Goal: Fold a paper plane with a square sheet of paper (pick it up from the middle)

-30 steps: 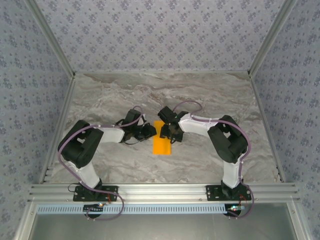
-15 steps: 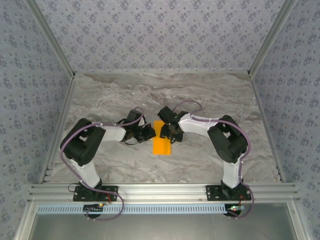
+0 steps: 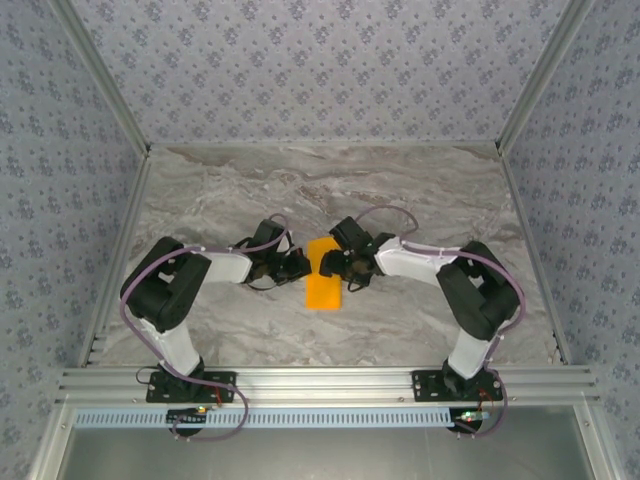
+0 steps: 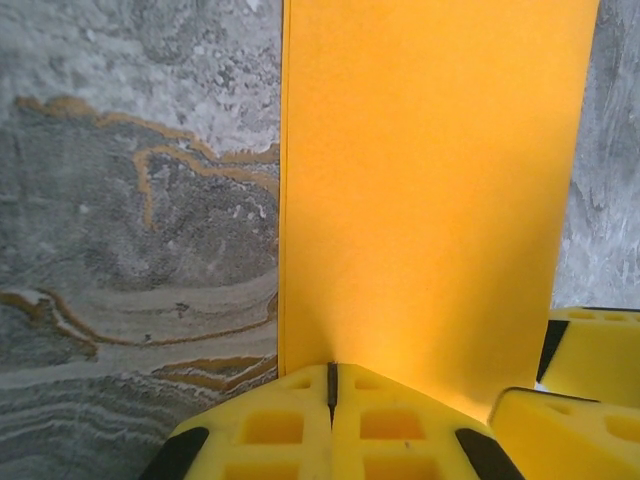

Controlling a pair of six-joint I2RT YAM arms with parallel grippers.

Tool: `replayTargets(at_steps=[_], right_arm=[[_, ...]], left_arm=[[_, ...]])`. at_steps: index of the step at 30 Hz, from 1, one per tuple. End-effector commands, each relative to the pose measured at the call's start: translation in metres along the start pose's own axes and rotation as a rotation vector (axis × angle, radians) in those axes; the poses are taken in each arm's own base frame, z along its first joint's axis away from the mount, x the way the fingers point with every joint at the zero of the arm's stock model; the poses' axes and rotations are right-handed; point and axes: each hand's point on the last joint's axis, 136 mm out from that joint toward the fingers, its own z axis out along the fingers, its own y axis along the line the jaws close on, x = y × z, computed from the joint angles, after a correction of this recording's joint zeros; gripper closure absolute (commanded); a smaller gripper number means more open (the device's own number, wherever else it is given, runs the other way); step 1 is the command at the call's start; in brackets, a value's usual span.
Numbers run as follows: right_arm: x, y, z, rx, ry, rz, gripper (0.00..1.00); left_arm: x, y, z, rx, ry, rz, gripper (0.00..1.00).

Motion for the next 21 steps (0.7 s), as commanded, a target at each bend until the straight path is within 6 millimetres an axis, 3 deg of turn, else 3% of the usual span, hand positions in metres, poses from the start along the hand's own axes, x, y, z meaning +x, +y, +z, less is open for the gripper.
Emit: replayTargets(at_steps=[1,6,8,10,12,14,16,17,21], right_arm=[[-0.012,-0.011,-0.028,0.002,-0.068,-0.007,0.24],[-0.026,-0.011,-0.066,-0.049,-0.182,-0.034,0.25],[-0.028,-0.007,-0.073,-0.065,-0.203,-0.062,0.28],[-0.027,0.000,-0.074,-0.097,-0.207,-0.090,0.36],[-0.025,0.010,-0.071,-0.146,-0.209,-0.112,0.52],[-0.024,0.020,-0.064,-0.197,-0.208,-0.129,0.77],[-0.021,0.025,-0.051,-0.200,-0.193,-0.133,0.95],[-0.019,0.028,-0.046,-0.199,-0.182,-0.139,1.00],[-0.013,0.044,-0.022,-0.189,-0.131,-0.168,1.00]], left_arm=[[0.049,0.084,0.004,-0.289,0.125,-0.081,1.00],[0.056,0.094,0.005,-0.310,0.135,-0.088,1.00],[0.057,0.097,0.005,-0.321,0.136,-0.087,1.00],[0.059,0.102,0.003,-0.336,0.138,-0.086,1.00],[0.059,0.103,0.003,-0.342,0.136,-0.081,1.00],[0.058,0.104,0.003,-0.350,0.131,-0.077,1.00],[0.056,0.105,0.004,-0.355,0.126,-0.070,1.00],[0.056,0.105,0.004,-0.357,0.127,-0.071,1.00],[0.056,0.105,0.004,-0.359,0.128,-0.074,1.00]])
